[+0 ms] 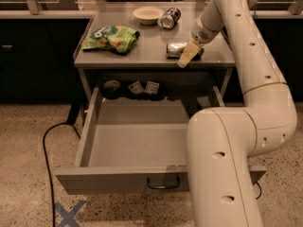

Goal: Place redbull can into top drawer

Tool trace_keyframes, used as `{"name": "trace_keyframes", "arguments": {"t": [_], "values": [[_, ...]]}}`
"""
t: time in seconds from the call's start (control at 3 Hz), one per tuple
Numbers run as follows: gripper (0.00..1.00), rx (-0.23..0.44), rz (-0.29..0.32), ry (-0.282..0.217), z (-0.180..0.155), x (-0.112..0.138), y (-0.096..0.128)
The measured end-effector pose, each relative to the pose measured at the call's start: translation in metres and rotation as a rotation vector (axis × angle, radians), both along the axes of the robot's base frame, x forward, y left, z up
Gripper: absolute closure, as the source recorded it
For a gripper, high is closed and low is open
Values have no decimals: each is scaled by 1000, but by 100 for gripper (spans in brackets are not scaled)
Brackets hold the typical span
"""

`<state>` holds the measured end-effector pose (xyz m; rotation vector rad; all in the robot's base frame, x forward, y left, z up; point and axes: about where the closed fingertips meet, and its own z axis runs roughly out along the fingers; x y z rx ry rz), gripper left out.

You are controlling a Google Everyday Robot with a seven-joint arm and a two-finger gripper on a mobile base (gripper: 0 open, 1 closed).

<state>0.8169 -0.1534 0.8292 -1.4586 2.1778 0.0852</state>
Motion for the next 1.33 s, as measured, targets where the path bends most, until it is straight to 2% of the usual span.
{"name": "trace_keyframes", "arguments": {"t": [0.33,0.67,1.0,1.33], "values": [[42,0,0,0,0,0,0],[65,45,2,-5,-1,3,9],[89,167,5,22,-2,-6,17],[100,194,7,30,-1,-9,18]]}}
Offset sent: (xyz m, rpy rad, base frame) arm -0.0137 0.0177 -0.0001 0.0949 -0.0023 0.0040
